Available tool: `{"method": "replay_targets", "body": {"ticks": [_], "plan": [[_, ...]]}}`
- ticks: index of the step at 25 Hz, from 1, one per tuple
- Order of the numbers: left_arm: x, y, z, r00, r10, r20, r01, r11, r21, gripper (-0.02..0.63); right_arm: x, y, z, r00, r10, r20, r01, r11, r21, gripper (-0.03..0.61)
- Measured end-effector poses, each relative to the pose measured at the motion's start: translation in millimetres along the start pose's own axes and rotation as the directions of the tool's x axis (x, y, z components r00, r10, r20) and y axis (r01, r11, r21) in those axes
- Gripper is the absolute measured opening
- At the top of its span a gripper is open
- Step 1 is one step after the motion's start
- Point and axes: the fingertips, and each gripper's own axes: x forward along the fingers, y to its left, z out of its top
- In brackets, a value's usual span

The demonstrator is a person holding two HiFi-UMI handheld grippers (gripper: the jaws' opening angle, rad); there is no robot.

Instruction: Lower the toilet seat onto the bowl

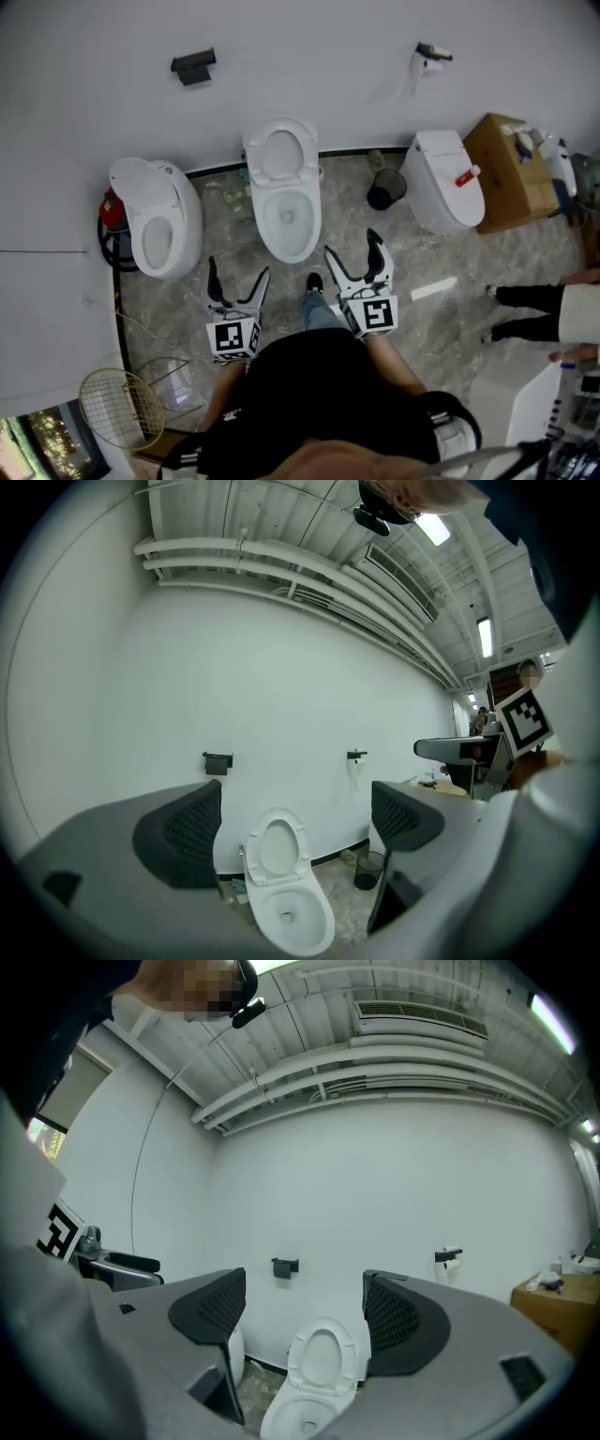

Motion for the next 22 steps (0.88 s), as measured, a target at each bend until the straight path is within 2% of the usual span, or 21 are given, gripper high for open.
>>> {"method": "replay_targets", "body": {"ticks": [4, 8, 13, 18, 22], "plan": [[58.5, -7.7, 7.9, 1.0, 0.01, -0.008, -0.01, 1.0, 0.003, 0.488, 40.4, -37.7, 1.9, 0.999, 0.031, 0.018, -0.031, 0.999, 0.007, 0.387], [116.9, -13.0, 9.5, 0.999, 0.019, -0.042, -0.019, 1.0, 0.0, 0.488, 83.4, -72.3, -0.5, 0.998, 0.056, -0.002, -0.056, 0.996, 0.062, 0.387], [165.9, -21.0, 9.9, 0.997, 0.025, -0.077, -0.026, 1.0, -0.012, 0.488, 122.9, -106.8, -13.2, 0.996, 0.087, -0.03, -0.083, 0.99, 0.115, 0.387], [198.3, -18.6, -4.9, 0.992, 0.028, -0.126, -0.031, 0.999, -0.016, 0.487, 157.9, -122.0, -25.9, 0.991, 0.116, -0.072, -0.109, 0.99, 0.09, 0.386], [219.6, -9.2, -26.6, 0.985, 0.001, -0.17, -0.003, 1.0, -0.012, 0.486, 181.7, -119.2, -47.0, 0.982, 0.143, -0.124, -0.137, 0.989, 0.059, 0.386]]}}
